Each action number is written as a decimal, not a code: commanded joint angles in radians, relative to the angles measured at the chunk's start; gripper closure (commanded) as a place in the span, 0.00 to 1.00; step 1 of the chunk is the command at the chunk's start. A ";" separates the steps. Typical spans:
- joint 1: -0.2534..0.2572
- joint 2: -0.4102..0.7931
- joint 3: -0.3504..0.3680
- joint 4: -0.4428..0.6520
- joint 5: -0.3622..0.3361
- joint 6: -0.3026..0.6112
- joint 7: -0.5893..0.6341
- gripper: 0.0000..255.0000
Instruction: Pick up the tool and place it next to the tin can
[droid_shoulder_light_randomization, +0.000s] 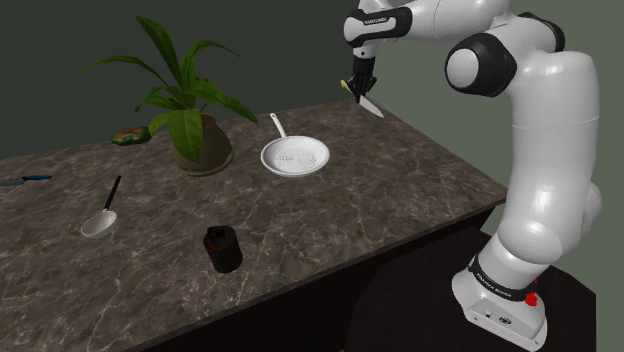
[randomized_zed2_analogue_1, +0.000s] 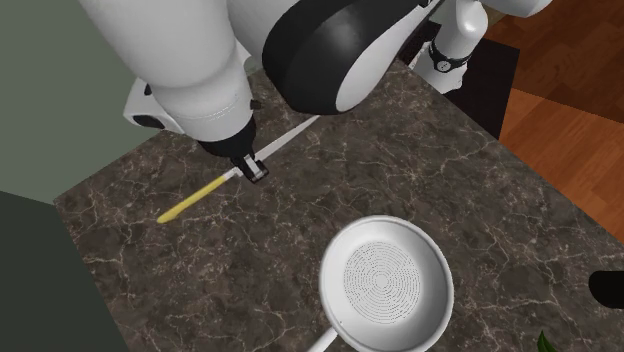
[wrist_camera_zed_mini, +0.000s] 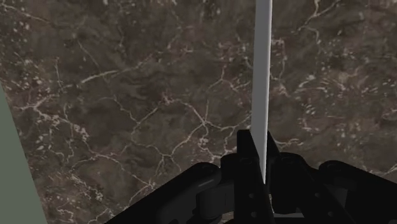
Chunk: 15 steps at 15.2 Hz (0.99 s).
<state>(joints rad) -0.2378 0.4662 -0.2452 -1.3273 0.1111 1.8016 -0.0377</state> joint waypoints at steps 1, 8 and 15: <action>-0.001 -0.002 0.000 0.024 -0.001 -0.025 0.001 1.00; 0.012 -0.027 0.001 0.065 -0.009 -0.092 0.021 1.00; 0.135 -0.219 0.033 -0.209 -0.063 -0.003 0.162 1.00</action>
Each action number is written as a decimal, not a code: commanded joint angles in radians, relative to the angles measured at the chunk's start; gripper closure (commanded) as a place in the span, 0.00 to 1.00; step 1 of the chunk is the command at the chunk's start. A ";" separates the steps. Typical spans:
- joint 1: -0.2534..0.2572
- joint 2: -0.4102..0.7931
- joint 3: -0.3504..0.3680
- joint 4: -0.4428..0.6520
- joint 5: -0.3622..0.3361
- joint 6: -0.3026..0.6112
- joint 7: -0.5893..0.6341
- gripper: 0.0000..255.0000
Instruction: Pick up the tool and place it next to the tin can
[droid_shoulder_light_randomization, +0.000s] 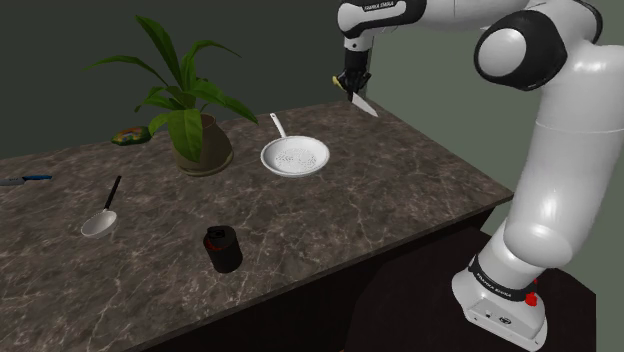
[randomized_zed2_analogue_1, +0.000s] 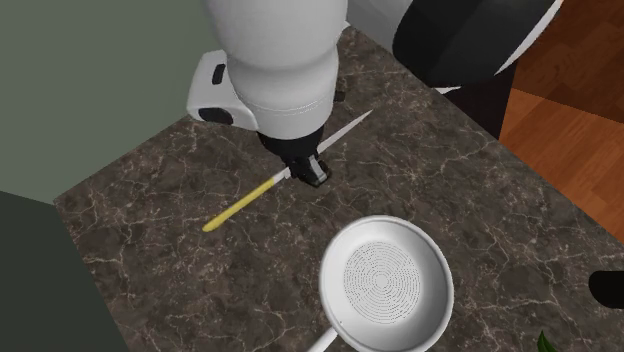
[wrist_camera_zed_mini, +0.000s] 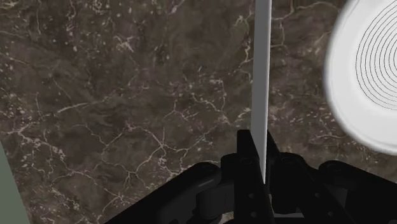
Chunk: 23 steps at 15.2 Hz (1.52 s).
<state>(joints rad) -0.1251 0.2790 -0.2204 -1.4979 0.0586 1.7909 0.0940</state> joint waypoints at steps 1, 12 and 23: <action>0.038 -0.054 0.014 -0.069 -0.017 0.016 0.052 1.00; 0.184 -0.231 0.115 -0.295 -0.063 0.069 0.304 1.00; 0.313 -0.291 0.242 -0.367 -0.073 0.078 0.563 1.00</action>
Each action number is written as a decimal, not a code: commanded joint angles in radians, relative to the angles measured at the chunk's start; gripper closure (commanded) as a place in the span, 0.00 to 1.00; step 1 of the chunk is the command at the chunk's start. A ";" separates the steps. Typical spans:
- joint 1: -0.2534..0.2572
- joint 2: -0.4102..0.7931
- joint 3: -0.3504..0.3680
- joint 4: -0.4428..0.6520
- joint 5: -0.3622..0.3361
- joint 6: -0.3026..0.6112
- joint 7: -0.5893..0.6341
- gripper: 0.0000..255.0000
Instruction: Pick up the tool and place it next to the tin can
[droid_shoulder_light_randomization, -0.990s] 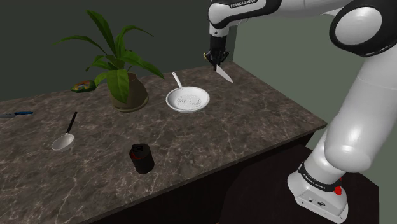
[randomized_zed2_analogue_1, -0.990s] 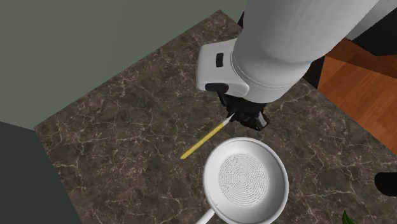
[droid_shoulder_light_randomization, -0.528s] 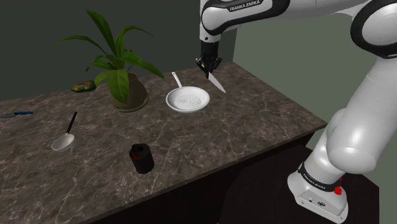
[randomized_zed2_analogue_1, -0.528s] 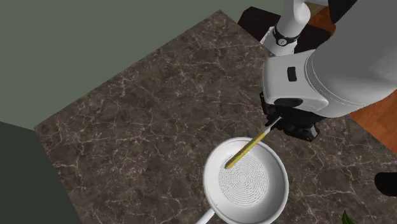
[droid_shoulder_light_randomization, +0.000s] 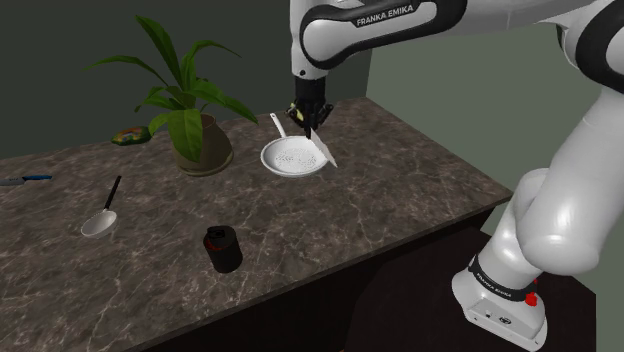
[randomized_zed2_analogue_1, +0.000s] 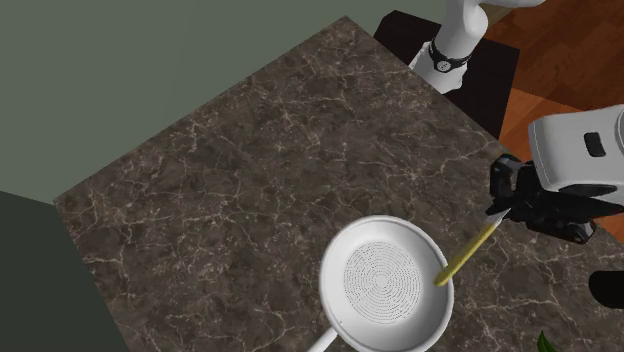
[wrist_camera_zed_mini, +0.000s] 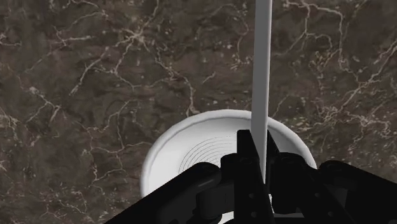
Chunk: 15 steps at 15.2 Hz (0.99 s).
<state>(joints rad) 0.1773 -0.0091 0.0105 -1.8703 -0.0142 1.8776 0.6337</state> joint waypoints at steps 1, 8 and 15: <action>0.022 -0.002 0.023 0.006 0.000 -0.010 0.046 1.00; 0.104 0.027 0.105 0.043 -0.005 -0.019 0.212 1.00; 0.189 0.104 0.182 0.139 -0.024 -0.043 0.378 1.00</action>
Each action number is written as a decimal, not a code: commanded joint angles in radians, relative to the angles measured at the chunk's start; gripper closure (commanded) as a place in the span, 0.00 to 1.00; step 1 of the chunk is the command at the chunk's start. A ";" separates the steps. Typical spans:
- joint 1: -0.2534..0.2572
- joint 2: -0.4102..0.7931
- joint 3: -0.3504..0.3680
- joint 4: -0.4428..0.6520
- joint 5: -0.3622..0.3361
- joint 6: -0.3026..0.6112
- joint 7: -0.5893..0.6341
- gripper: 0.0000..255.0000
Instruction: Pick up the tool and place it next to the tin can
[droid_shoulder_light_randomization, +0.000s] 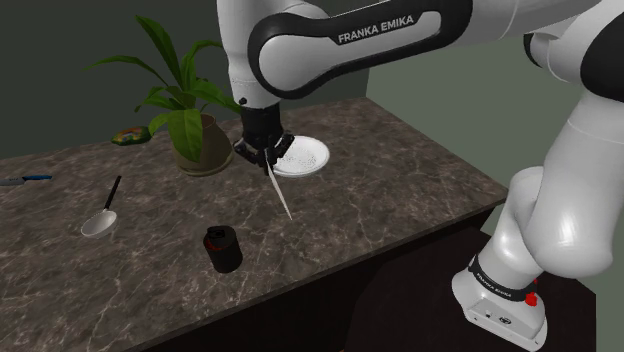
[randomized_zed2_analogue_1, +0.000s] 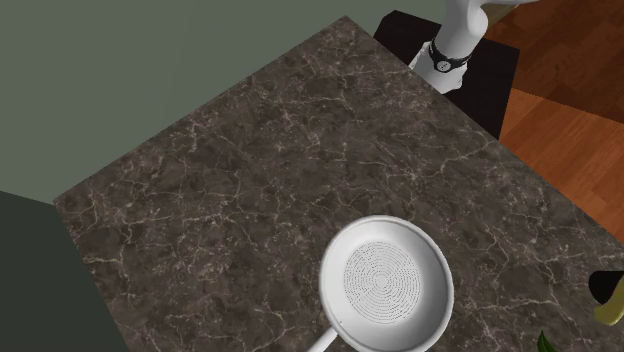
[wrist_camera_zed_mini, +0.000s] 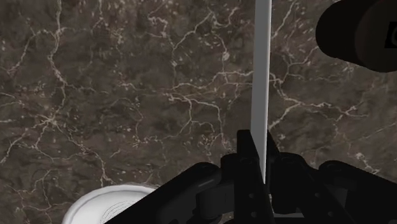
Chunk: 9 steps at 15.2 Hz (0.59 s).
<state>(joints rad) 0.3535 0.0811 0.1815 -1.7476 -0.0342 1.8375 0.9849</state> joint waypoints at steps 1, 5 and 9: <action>0.015 0.016 0.012 0.018 -0.004 -0.003 0.030 1.00; 0.015 0.021 0.012 -0.030 -0.006 0.049 0.032 1.00; 0.015 0.029 0.012 -0.073 -0.008 0.101 0.034 1.00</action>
<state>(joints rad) 0.3696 0.1033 0.1940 -1.8152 -0.0409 1.9257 1.0199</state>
